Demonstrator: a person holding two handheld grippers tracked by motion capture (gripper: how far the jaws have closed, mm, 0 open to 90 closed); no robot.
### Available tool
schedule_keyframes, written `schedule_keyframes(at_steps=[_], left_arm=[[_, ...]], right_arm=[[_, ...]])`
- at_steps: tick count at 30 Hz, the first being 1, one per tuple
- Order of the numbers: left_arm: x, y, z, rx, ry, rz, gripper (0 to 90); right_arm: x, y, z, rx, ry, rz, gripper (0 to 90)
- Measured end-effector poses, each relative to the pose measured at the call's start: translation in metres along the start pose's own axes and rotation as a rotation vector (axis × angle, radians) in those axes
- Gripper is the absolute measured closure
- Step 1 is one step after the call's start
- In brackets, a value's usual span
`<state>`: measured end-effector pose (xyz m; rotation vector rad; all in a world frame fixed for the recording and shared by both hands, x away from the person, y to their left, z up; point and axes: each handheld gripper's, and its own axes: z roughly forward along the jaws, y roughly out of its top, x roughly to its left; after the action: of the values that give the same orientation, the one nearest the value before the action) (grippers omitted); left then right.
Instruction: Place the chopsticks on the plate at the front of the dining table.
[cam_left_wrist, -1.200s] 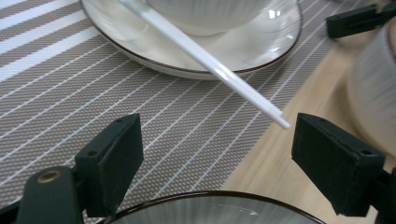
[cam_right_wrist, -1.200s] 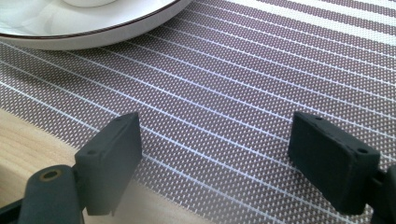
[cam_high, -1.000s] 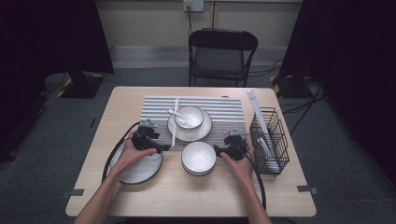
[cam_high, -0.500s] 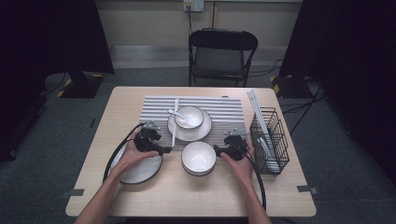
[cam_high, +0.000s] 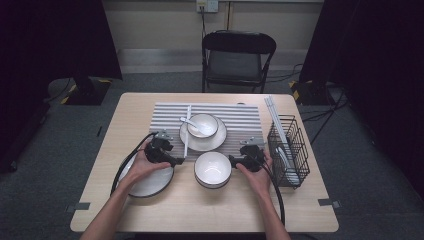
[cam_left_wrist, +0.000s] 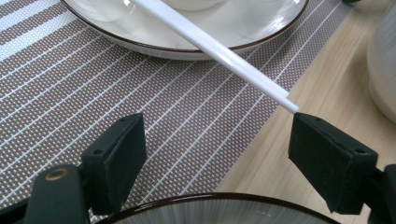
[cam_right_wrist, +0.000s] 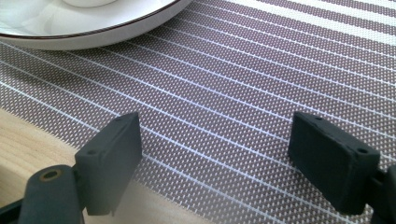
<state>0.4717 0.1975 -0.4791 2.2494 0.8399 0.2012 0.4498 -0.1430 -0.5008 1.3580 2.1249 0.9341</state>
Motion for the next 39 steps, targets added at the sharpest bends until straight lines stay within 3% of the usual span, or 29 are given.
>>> schedule_keyframes(at_steps=[33,37,39], left_arm=[[0.0046,0.0025,-0.0002,-0.004,0.002,-0.005,19.6],[0.0030,0.0036,-0.0024,-0.007,-0.001,0.013,20.1],[0.0035,0.0034,-0.0038,-0.017,-0.002,0.000,20.4]], right_arm=[[0.0000,0.0000,0.0000,0.000,0.000,0.000,16.9],[0.0001,0.0000,0.0000,0.000,0.000,0.001,16.9],[0.0000,0.0000,0.0000,0.000,0.000,0.000,16.9]])
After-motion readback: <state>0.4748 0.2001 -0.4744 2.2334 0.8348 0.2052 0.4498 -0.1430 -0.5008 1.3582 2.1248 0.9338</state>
